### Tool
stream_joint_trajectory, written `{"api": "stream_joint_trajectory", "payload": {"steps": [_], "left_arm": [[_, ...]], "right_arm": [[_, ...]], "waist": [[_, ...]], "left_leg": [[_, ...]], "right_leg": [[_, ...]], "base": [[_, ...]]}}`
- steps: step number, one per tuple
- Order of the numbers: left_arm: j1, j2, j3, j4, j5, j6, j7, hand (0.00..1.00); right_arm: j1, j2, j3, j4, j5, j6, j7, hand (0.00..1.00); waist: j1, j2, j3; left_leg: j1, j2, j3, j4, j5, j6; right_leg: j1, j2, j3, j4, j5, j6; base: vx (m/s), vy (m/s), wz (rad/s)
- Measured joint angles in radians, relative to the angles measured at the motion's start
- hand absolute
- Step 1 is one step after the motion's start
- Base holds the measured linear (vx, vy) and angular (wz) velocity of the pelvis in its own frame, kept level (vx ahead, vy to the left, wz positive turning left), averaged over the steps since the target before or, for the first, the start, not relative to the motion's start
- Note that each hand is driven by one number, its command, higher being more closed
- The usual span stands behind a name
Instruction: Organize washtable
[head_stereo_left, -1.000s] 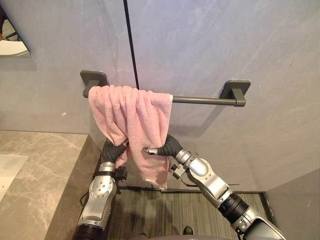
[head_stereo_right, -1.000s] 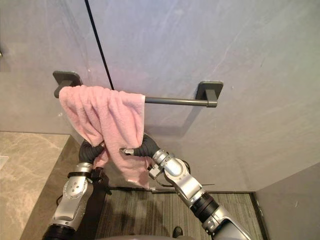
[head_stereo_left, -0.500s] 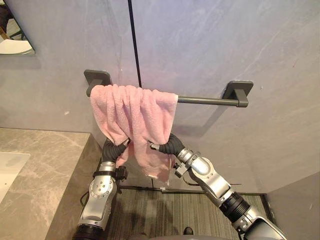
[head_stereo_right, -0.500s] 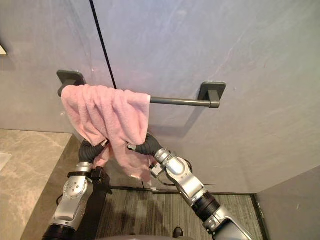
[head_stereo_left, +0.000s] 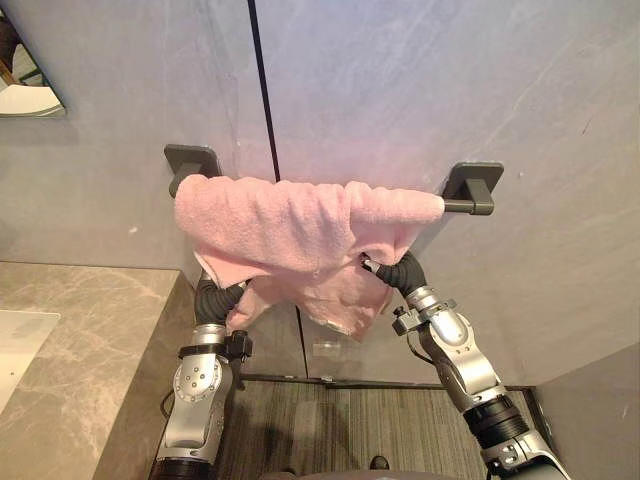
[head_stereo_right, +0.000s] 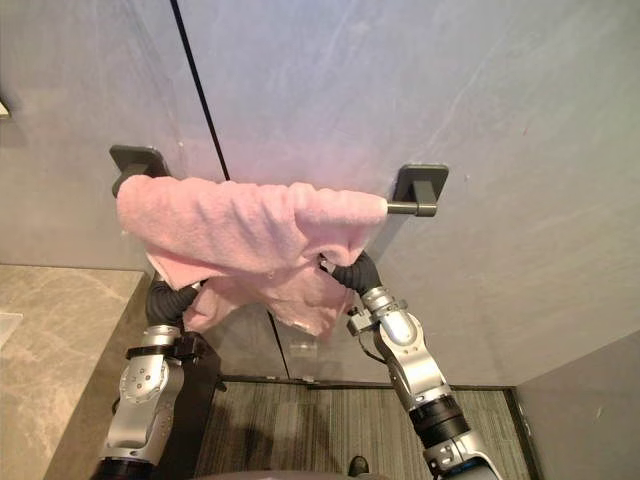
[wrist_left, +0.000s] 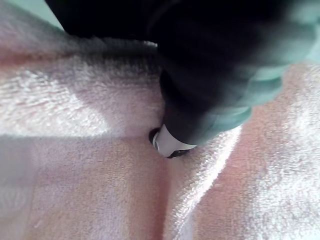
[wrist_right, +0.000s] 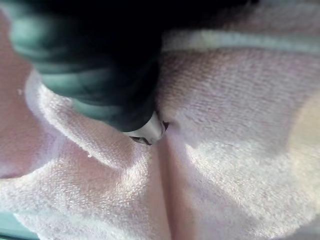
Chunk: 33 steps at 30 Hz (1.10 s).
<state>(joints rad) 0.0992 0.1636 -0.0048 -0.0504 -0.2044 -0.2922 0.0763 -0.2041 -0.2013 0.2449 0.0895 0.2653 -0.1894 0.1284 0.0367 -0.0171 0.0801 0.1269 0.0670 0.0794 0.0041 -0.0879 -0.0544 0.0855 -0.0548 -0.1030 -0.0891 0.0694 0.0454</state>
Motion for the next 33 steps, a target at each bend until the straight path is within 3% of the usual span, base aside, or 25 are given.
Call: {"api": "stream_joint_trajectory", "payload": {"steps": [9, 23, 33], "left_arm": [[-0.003, -0.035, 0.000, -0.001, 0.000, 0.000, -0.037, 1.00], [0.011, -0.066, -0.015, 0.093, -0.006, 0.003, -0.055, 1.00], [0.041, -0.082, -0.010, 0.148, -0.021, 0.001, -0.057, 1.00]], "right_arm": [[0.022, 0.027, -0.058, 0.000, 0.000, 0.000, 0.000, 1.00], [0.081, 0.059, -0.077, 0.047, -0.007, 0.001, 0.008, 1.00], [0.088, 0.069, -0.069, 0.092, -0.082, -0.022, 0.020, 1.00]], "waist": [[-0.023, 0.001, 0.000], [-0.022, 0.002, 0.000], [-0.021, 0.002, -0.008]], "left_leg": [[0.002, -0.001, 0.001, -0.005, 0.003, 0.000], [-0.008, 0.000, 0.004, -0.002, 0.002, 0.001], [-0.007, 0.001, 0.004, 0.005, 0.002, 0.000]], "right_leg": [[-0.001, -0.001, 0.000, -0.001, -0.001, 0.001], [-0.012, 0.000, 0.007, 0.001, -0.002, 0.003], [-0.016, -0.001, 0.009, 0.020, -0.008, 0.005]], "base": [[-0.02, -0.004, 0.00], [-0.01, -0.002, 0.00], [-0.01, -0.001, 0.00]]}}
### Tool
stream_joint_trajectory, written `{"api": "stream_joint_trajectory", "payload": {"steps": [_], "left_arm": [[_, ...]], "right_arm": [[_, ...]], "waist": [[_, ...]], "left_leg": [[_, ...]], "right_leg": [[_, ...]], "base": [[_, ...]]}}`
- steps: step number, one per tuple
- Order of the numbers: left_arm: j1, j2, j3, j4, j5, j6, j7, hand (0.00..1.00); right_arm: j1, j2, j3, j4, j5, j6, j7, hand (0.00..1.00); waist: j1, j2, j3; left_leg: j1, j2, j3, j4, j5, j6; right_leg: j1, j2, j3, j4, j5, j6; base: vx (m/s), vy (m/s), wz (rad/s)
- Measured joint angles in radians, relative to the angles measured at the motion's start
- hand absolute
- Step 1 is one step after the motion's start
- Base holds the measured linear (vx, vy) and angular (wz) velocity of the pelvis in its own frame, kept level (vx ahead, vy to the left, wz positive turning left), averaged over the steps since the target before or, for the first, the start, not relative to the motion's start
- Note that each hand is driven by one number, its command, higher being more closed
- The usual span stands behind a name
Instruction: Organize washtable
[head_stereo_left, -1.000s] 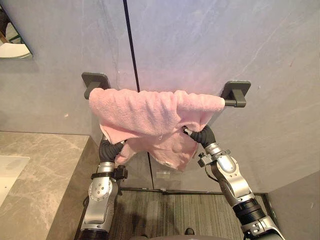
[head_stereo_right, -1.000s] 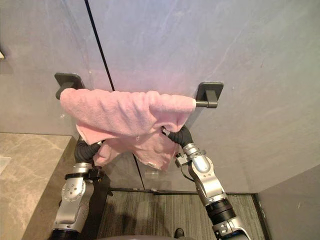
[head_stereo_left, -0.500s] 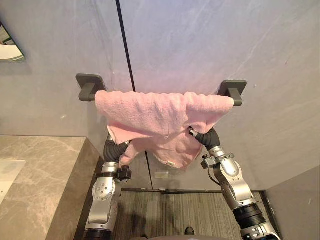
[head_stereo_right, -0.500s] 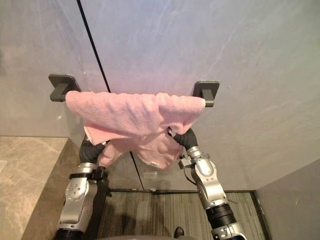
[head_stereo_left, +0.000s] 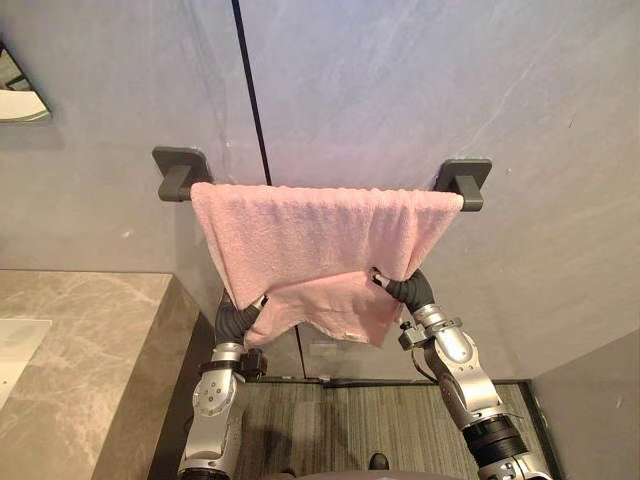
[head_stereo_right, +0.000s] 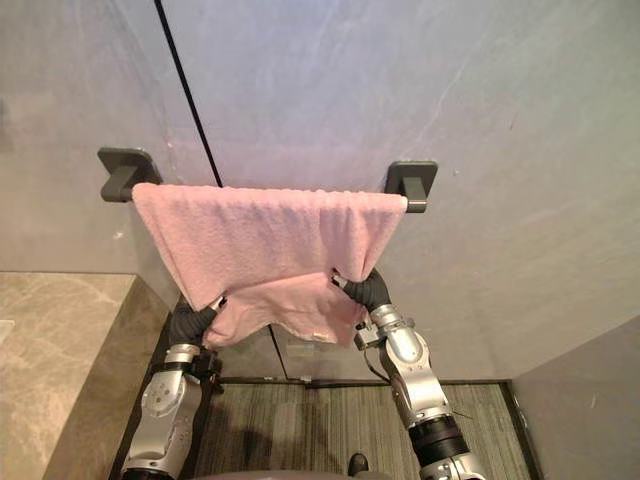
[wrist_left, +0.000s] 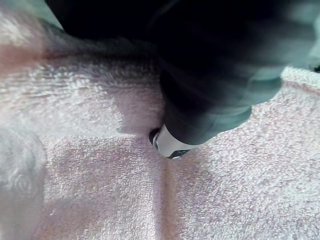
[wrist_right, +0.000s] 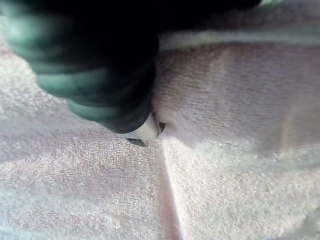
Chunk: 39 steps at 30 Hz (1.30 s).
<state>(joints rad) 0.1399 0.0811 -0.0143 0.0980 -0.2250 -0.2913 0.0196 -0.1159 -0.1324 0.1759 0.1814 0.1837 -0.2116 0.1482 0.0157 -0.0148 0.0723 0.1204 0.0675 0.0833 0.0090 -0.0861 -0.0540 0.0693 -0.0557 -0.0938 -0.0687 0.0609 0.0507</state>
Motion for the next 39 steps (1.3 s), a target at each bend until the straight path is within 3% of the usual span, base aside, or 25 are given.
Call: {"api": "stream_joint_trajectory", "payload": {"steps": [5, 6, 7, 8, 20, 26, 39], "left_arm": [[0.001, 0.000, 0.000, 0.022, 0.000, 0.000, -0.009, 1.00], [0.001, 0.000, 0.000, 0.024, 0.000, 0.000, -0.012, 1.00], [0.000, 0.000, 0.000, 0.030, 0.000, 0.000, -0.014, 1.00], [0.001, 0.000, 0.000, 0.032, 0.000, 0.000, -0.015, 0.00], [0.037, 0.001, 0.025, 0.037, 0.000, 0.004, 0.011, 0.00], [0.067, -0.018, 0.039, -0.019, -0.008, 0.004, 0.026, 0.00], [0.157, -0.066, 0.123, -0.032, -0.105, 0.010, 0.021, 0.00]], "right_arm": [[0.025, 0.003, 0.000, 0.002, -0.018, -0.002, 0.000, 1.00], [0.027, 0.005, 0.000, 0.005, -0.019, -0.004, 0.000, 0.00], [0.026, 0.006, 0.000, 0.011, -0.019, -0.006, 0.000, 0.00], [0.026, 0.006, -0.001, 0.020, -0.019, -0.008, -0.001, 0.00], [0.049, 0.007, -0.022, 0.032, -0.018, -0.002, -0.036, 0.00], [0.145, 0.008, -0.025, 0.029, -0.015, 0.030, -0.038, 0.00], [0.289, 0.060, -0.192, -0.039, 0.029, 0.031, -0.064, 0.00]], "waist": [[0.000, 0.003, -0.021], [0.000, 0.003, -0.021], [0.000, 0.003, -0.021], [0.000, 0.002, -0.022], [0.001, -0.012, -0.019], [-0.002, -0.013, -0.012], [-0.001, -0.001, 0.000]], "left_leg": [[0.003, 0.000, -0.005, -0.003, 0.000, 0.000], [0.005, 0.000, -0.006, -0.005, 0.001, 0.000], [0.010, 0.000, -0.006, -0.007, 0.001, 0.000], [0.015, 0.000, -0.006, -0.010, 0.001, 0.000], [0.012, 0.000, -0.004, -0.017, 0.001, 0.000], [0.013, 0.000, 0.000, -0.015, -0.001, 0.000], [0.014, 0.001, 0.003, -0.015, -0.001, 0.000]], "right_leg": [[0.006, 0.000, -0.012, -0.005, 0.000, 0.000], [0.009, 0.000, -0.014, -0.006, 0.000, 0.000], [0.013, 0.000, -0.014, -0.008, 0.000, 0.000], [0.017, 0.001, -0.015, -0.010, 0.000, 0.000], [0.021, 0.000, -0.011, -0.029, 0.005, -0.001], [0.021, 0.001, -0.006, -0.029, 0.005, -0.001], [0.019, 0.001, -0.005, -0.024, 0.004, 0.000]], "base": [[0.00, -0.001, 0.03], [0.00, 0.000, 0.00], [0.00, 0.000, 0.00], [0.00, 0.000, 0.00], [-0.01, -0.001, 0.00], [-0.04, -0.009, -0.02], [-0.02, -0.003, -0.01]]}}
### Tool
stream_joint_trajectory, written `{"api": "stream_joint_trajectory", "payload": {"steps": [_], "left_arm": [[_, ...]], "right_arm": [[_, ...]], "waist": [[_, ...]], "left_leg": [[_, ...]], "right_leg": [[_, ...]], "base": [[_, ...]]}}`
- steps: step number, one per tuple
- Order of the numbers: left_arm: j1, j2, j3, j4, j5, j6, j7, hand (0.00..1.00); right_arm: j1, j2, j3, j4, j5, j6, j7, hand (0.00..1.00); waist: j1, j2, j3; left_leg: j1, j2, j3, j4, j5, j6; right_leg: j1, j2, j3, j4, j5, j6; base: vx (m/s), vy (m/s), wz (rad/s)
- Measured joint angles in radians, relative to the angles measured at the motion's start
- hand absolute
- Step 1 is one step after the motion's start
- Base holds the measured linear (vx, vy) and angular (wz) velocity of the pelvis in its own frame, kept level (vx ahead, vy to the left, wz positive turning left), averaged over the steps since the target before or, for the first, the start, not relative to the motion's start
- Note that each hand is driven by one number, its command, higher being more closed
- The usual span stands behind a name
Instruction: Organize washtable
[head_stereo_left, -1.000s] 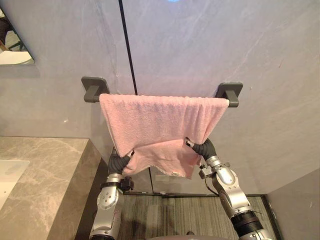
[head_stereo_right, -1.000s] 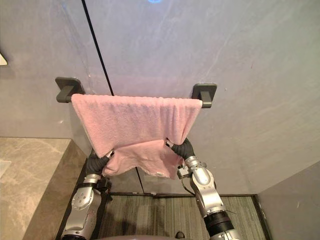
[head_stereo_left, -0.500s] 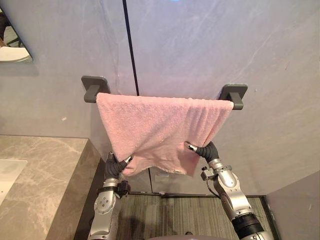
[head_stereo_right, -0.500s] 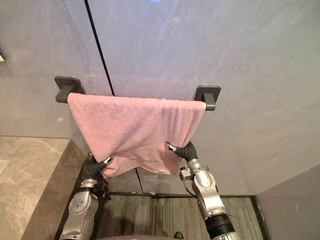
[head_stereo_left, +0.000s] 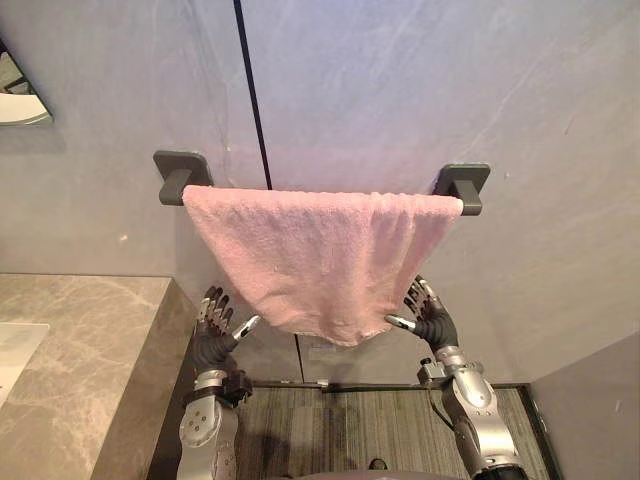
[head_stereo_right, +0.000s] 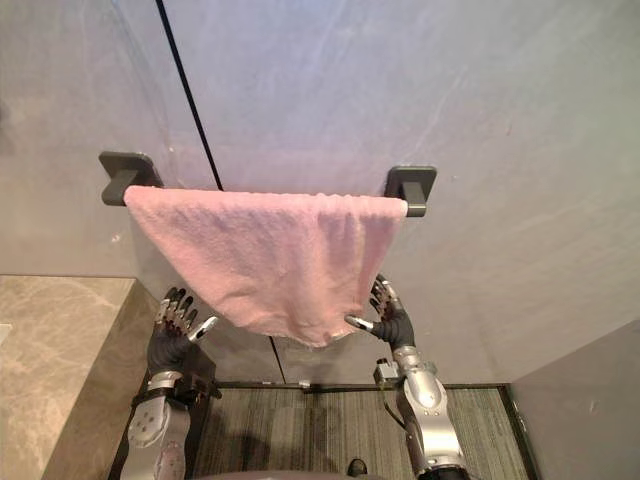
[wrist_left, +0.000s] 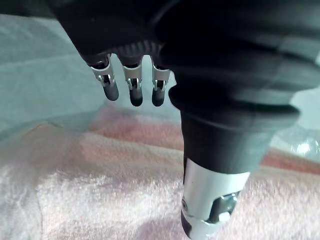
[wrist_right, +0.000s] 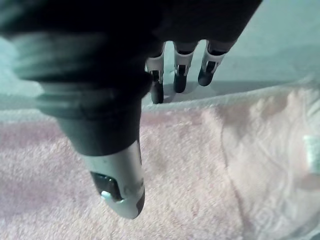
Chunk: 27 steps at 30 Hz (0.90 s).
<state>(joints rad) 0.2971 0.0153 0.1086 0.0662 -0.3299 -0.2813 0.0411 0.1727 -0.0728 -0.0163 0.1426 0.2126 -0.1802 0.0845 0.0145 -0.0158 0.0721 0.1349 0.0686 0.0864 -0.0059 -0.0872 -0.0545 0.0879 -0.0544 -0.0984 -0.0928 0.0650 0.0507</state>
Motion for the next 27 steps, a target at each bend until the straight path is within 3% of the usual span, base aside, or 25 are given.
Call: {"api": "stream_joint_trajectory", "payload": {"steps": [13, 22, 27], "left_arm": [[0.033, -0.018, 0.153, -0.020, -0.147, 0.002, -0.013, 0.00], [0.057, -0.033, 0.239, -0.356, -0.168, -0.013, 0.008, 0.00], [0.039, -0.024, 0.291, -0.534, -0.164, -0.054, 0.008, 0.00]], "right_arm": [[0.088, 0.059, -0.262, -0.012, 0.092, 0.003, -0.103, 0.00], [0.072, 0.064, -0.386, -0.349, 0.100, -0.010, -0.153, 0.00], [-0.068, 0.030, -0.420, -0.527, 0.122, -0.061, -0.149, 0.00]], "waist": [[0.000, 0.005, 0.004], [-0.004, 0.012, -0.007], [-0.005, 0.015, -0.009]], "left_leg": [[0.007, 0.003, 0.003, -0.001, -0.001, 0.000], [0.020, 0.001, 0.011, 0.006, -0.017, 0.005], [0.034, -0.003, 0.014, 0.011, -0.017, 0.004]], "right_leg": [[0.007, -0.002, -0.002, -0.001, -0.001, 0.001], [0.028, -0.015, -0.002, 0.000, -0.013, 0.010], [0.030, -0.014, 0.012, 0.003, -0.013, 0.011]], "base": [[0.00, 0.000, 0.00], [-0.02, 0.004, -0.01], [-0.02, -0.007, -0.05]]}}
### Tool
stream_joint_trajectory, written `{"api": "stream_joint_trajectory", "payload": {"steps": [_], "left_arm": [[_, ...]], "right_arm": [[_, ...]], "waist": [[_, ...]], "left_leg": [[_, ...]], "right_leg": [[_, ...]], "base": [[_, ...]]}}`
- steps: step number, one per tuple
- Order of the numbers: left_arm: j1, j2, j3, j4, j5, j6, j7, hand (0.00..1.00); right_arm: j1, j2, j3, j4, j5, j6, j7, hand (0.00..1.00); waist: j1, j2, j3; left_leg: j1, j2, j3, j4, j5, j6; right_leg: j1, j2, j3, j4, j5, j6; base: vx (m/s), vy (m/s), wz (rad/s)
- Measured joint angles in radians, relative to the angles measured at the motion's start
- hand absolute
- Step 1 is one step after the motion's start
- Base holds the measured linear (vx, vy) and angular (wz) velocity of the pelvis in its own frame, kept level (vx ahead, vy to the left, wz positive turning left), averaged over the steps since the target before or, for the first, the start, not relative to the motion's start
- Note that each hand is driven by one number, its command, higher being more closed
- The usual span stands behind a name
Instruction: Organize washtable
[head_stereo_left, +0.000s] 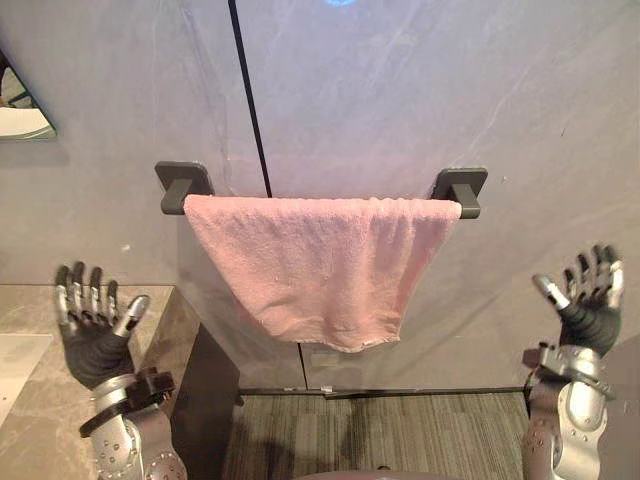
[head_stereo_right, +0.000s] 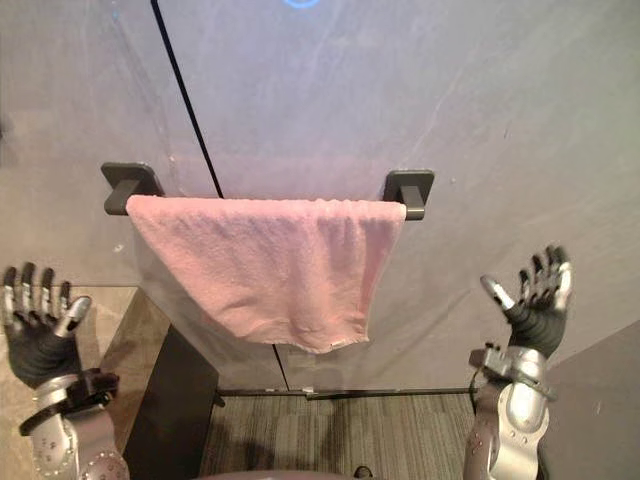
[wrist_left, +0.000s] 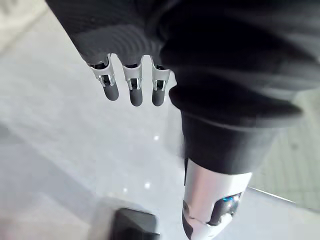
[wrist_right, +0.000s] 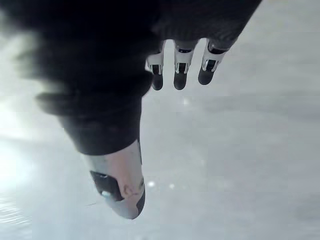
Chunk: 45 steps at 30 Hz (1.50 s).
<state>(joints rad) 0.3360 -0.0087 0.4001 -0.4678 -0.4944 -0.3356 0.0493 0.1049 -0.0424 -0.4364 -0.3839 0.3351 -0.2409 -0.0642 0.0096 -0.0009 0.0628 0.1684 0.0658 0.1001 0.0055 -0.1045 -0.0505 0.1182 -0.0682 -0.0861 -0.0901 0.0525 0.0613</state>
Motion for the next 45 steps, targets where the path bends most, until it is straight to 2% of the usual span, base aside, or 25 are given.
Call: {"api": "stream_joint_trajectory", "payload": {"steps": [5, 8, 10, 11, 13, 14, 16, 19, 21, 24, 28, 34, 39, 45], "left_arm": [[-0.063, 0.067, -0.004, -0.136, -0.001, -0.041, 0.002, 0.00], [-0.096, 0.122, -0.062, -0.223, -0.024, -0.067, -0.028, 0.00], [-0.105, 0.162, -0.140, -0.259, -0.056, -0.074, -0.059, 0.00], [-0.115, 0.193, -0.233, -0.277, -0.075, -0.075, -0.093, 0.00], [-0.130, 0.226, -0.330, -0.277, -0.105, -0.071, -0.135, 0.00], [-0.144, 0.266, -0.442, -0.274, -0.135, -0.060, -0.182, 0.00], [-0.149, 0.285, -0.488, -0.268, -0.167, -0.050, -0.218, 0.00], [-0.166, 0.360, -0.589, -0.217, -0.229, -0.011, -0.296, 0.00], [-0.170, 0.446, -0.675, -0.153, -0.253, 0.027, -0.358, 0.00], [-0.169, 0.510, -0.721, -0.090, -0.257, 0.056, -0.394, 0.00], [-0.161, 0.598, -0.729, 0.001, -0.251, 0.086, -0.420, 0.00], [-0.159, 0.623, -0.753, 0.060, -0.226, 0.118, -0.421, 0.00], [-0.159, 0.613, -0.754, 0.139, -0.136, 0.154, -0.417, 0.00], [-0.159, 0.513, -0.739, 0.221, -0.046, 0.170, -0.378, 0.00]], "right_arm": [[-0.122, -0.075, 0.039, -0.165, 0.059, -0.072, 0.024, 0.00], [-0.183, -0.125, 0.144, -0.230, 0.136, -0.111, 0.080, 0.00], [-0.216, -0.155, 0.225, -0.231, 0.176, -0.126, 0.116, 0.00], [-0.242, -0.170, 0.307, -0.232, 0.210, -0.126, 0.144, 0.00], [-0.262, -0.178, 0.393, -0.232, 0.246, -0.124, 0.180, 0.00], [-0.271, -0.191, 0.500, -0.232, 0.281, -0.120, 0.220, 0.00], [-0.271, -0.202, 0.547, -0.231, 0.310, -0.107, 0.249, 0.00], [-0.271, -0.254, 0.651, -0.222, 0.386, -0.062, 0.319, 0.00], [-0.271, -0.331, 0.741, -0.184, 0.438, -0.016, 0.384, 0.00], [-0.256, -0.411, 0.802, -0.127, 0.471, 0.027, 0.434, 0.00], [-0.214, -0.508, 0.824, -0.039, 0.512, 0.055, 0.485, 0.00], [-0.192, -0.532, 0.853, 0.046, 0.512, 0.062, 0.522, 0.00], [-0.195, -0.516, 0.888, 0.150, 0.409, 0.061, 0.520, 0.00], [-0.198, -0.440, 0.887, 0.239, 0.286, 0.060, 0.495, 0.00]], "waist": [[0.000, 0.002, -0.001], [-0.004, 0.004, -0.004], [-0.015, 0.007, -0.011], [-0.021, 0.009, -0.017], [-0.022, 0.011, -0.018], [-0.023, 0.011, -0.019], [-0.023, 0.011, -0.019], [-0.024, 0.011, -0.019], [-0.026, 0.011, -0.019], [-0.027, 0.011, -0.018], [-0.027, 0.011, -0.017], [-0.027, 0.008, -0.010], [-0.023, 0.005, -0.005], [-0.021, 0.005, 0.007]], "left_leg": [[0.003, -0.002, -0.003, 0.004, -0.001, 0.001], [0.004, -0.008, -0.003, 0.007, -0.001, 0.001], [0.004, -0.010, -0.004, 0.007, 0.000, 0.002], [0.004, -0.011, -0.004, 0.007, 0.000, 0.002], [0.005, -0.011, -0.004, 0.006, -0.001, 0.002], [0.017, -0.011, -0.003, 0.003, -0.001, 0.002], [0.017, -0.011, -0.003, 0.003, -0.001, 0.002], [0.018, -0.012, -0.001, 0.003, -0.001, 0.002], [0.019, -0.012, 0.001, 0.003, -0.001, 0.002], [0.020, -0.011, 0.004, 0.003, -0.001, 0.003], [0.021, -0.011, 0.011, 0.002, -0.002, 0.005], [0.019, -0.011, 0.019, 0.000, -0.005, 0.007], [0.011, -0.012, 0.021, -0.001, -0.006, 0.007], [0.003, -0.012, 0.014, -0.001, -0.006, 0.007]], "right_leg": [[0.003, 0.001, 0.001, 0.004, 0.000, 0.000], [0.004, 0.001, 0.003, 0.005, 0.001, 0.001], [0.005, 0.000, 0.003, 0.004, 0.002, 0.002], [0.007, -0.001, 0.003, 0.004, 0.002, 0.002], [0.013, -0.001, 0.002, 0.003, 0.002, 0.002], [0.017, 0.000, 0.003, 0.002, 0.002, 0.002], [0.017, 0.000, 0.004, 0.002, 0.003, 0.003], [0.017, 0.000, 0.005, 0.002, 0.003, 0.003], [0.017, 0.000, 0.007, 0.003, 0.003, 0.003], [0.017, 0.000, 0.010, 0.003, 0.004, 0.003], [0.015, 0.001, 0.017, 0.002, 0.004, 0.003], [0.013, 0.001, 0.024, -0.001, 0.005, 0.004], [0.000, 0.001, 0.026, -0.002, 0.006, 0.004], [-0.004, 0.000, 0.017, -0.003, 0.006, 0.004]], "base": [[-0.06, -0.015, 0.00], [-0.06, -0.008, -0.01], [-0.04, -0.007, 0.00], [0.00, 0.000, 0.00], [-0.04, -0.012, 0.00], [0.00, 0.000, 0.00], [0.00, 0.000, 0.00], [-0.02, -0.009, -0.01], [-0.03, -0.015, -0.03], [-0.01, -0.006, -0.01], [-0.03, -0.016, -0.05], [-0.03, -0.015, -0.04], [0.00, 0.000, 0.00], [-0.01, -0.011, 0.03]]}}
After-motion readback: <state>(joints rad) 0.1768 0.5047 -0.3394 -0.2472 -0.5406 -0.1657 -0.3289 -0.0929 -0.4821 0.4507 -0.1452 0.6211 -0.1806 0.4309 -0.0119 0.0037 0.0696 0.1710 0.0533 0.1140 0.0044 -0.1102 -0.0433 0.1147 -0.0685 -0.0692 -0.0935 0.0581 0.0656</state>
